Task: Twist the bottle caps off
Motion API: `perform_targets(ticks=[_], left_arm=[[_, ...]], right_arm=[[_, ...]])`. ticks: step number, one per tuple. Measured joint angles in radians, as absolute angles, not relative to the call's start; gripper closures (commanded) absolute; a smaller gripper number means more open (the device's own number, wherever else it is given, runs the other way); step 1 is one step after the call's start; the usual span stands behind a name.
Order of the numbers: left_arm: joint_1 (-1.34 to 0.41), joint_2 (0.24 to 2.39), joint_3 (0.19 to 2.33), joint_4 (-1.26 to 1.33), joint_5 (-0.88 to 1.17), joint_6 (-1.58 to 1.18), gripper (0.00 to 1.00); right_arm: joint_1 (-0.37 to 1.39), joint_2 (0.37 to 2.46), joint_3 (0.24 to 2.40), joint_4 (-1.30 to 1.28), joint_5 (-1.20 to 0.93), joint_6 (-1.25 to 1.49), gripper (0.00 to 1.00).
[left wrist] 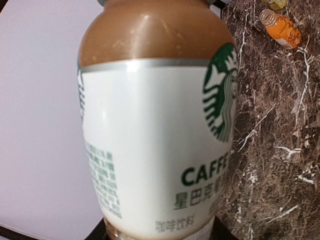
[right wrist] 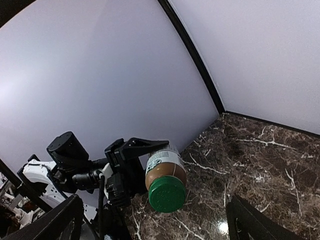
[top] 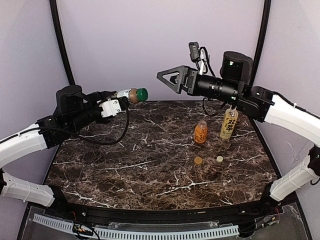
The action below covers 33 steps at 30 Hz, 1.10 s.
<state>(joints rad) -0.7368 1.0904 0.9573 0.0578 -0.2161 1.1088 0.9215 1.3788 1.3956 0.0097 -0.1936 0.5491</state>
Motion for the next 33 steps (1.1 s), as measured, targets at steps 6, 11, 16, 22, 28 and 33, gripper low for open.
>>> perform_targets(ticks=[6, 11, 16, 22, 28, 33], left_arm=[[-0.769, 1.085, 0.835, 0.286, -0.234, 1.429, 0.65], [-0.772, 1.083, 0.829, 0.354, -0.247, 1.527, 0.65], [-0.773, 1.08, 0.829, 0.376, -0.252, 1.563, 0.65], [-0.774, 1.08, 0.821, 0.384, -0.252, 1.578, 0.65], [-0.778, 1.08, 0.82, 0.388, -0.252, 1.585, 0.65], [-0.779, 1.079, 0.82, 0.389, -0.252, 1.584, 0.65]], right_arm=[[0.921, 1.478, 1.455, -0.101, -0.245, 0.578, 0.17], [0.921, 1.547, 1.457, -0.131, -0.319, 0.614, 0.22], [0.922, 1.56, 1.457, -0.13, -0.362, 0.64, 0.31], [0.922, 1.56, 1.457, -0.089, -0.404, 0.668, 0.41], [0.922, 1.585, 1.457, -0.067, -0.429, 0.68, 0.49], [0.922, 1.59, 1.457, -0.062, -0.434, 0.685, 0.63]])
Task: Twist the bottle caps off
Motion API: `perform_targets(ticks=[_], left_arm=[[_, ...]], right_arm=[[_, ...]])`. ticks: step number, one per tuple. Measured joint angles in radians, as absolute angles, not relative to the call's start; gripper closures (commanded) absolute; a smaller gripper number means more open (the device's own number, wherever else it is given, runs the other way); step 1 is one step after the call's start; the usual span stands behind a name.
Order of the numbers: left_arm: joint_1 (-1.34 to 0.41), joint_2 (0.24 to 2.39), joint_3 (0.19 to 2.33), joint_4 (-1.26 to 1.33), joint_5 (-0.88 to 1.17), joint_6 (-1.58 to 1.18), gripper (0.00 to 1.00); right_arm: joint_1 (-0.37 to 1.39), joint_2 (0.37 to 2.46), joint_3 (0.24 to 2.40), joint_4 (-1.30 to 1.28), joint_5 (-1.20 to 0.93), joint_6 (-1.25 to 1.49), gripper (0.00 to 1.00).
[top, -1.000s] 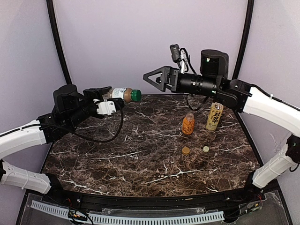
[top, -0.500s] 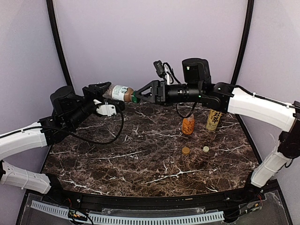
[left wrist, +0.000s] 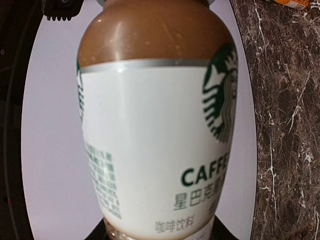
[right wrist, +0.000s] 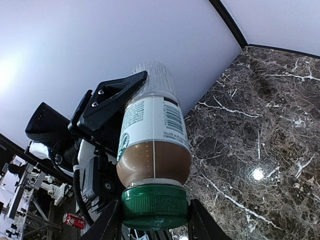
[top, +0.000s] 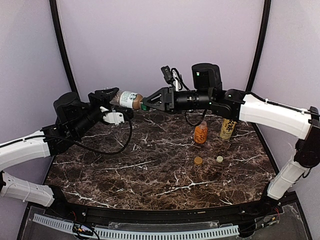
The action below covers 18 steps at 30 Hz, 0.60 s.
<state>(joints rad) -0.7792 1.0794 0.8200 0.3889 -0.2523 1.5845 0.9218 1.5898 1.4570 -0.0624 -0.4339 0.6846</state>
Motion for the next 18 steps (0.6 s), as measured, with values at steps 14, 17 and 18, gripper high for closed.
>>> perform_targets(ticks=[14, 17, 18], left_arm=[[-0.78, 1.079, 0.899, 0.195, -0.259, 1.425, 0.67], [-0.783, 1.079, 0.983, 0.009, -0.231, 1.292, 0.69], [-0.782, 1.079, 1.006, -0.047, -0.218, 1.254, 0.69]], right_arm=[[0.922, 1.594, 1.475, -0.078, -0.438, 0.659, 1.0], [0.944, 1.594, 1.522, -0.139, -0.404, 0.525, 1.0], [0.955, 1.594, 1.538, -0.162, -0.387, 0.465, 1.0]])
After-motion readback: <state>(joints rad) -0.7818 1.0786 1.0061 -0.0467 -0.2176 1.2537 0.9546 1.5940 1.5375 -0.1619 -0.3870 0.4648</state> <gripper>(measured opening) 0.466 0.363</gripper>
